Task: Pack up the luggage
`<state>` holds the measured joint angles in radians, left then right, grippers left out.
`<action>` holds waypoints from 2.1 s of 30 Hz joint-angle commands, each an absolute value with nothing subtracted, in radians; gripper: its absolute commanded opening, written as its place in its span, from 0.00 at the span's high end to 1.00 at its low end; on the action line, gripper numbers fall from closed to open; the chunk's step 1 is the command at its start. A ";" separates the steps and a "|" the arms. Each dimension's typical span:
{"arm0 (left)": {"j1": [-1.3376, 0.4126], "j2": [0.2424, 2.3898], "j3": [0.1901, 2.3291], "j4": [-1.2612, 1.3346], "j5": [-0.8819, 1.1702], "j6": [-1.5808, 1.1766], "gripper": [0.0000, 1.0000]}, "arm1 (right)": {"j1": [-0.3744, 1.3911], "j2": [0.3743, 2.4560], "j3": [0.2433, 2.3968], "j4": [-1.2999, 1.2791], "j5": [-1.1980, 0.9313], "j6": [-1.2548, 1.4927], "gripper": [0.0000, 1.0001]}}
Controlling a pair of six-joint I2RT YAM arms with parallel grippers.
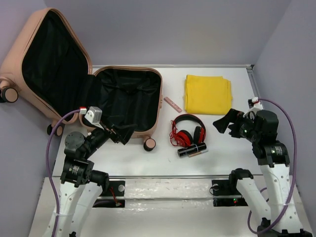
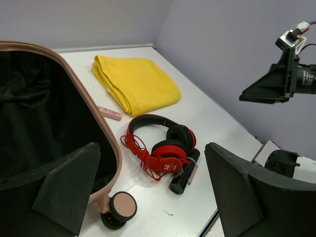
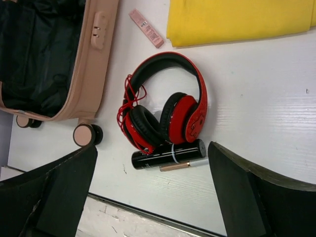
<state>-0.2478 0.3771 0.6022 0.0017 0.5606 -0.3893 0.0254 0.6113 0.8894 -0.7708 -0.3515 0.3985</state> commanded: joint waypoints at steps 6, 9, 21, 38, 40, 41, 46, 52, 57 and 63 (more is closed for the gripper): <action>-0.253 0.376 0.589 0.017 0.581 -0.385 0.01 | 0.026 0.762 0.798 -0.598 -0.299 0.411 0.00; -0.253 0.380 0.583 0.023 0.586 -0.390 0.01 | 0.107 0.821 0.778 -0.552 -0.220 0.428 0.00; -0.253 0.385 0.577 0.028 0.591 -0.393 0.01 | 0.337 1.077 0.736 -0.379 -0.006 0.520 0.00; -0.253 0.390 0.572 0.035 0.601 -0.396 0.01 | 0.445 1.321 0.699 -0.213 0.061 0.629 0.32; -0.253 0.388 0.572 0.037 0.603 -0.397 0.01 | 0.445 1.316 0.706 -0.213 0.074 0.637 0.51; -0.253 0.388 0.572 0.037 0.604 -0.396 0.01 | 0.454 1.312 0.707 -0.215 0.074 0.638 0.55; -0.253 0.390 0.571 0.038 0.607 -0.399 0.01 | 0.463 1.234 0.738 -0.244 0.084 0.652 0.79; -0.252 0.388 0.571 0.038 0.606 -0.399 0.01 | 0.463 1.102 0.810 -0.293 0.046 0.664 0.89; -0.250 0.385 0.571 0.031 0.588 -0.400 0.01 | 0.472 1.071 0.943 -0.299 0.012 0.654 0.90; -0.239 0.374 0.578 0.014 0.552 -0.400 0.01 | 0.593 1.353 1.201 -0.212 0.018 0.629 0.91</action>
<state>-0.2470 0.3832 0.5819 0.0017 0.5629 -0.3870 0.5114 1.1759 1.0271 -0.3542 0.0452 0.6323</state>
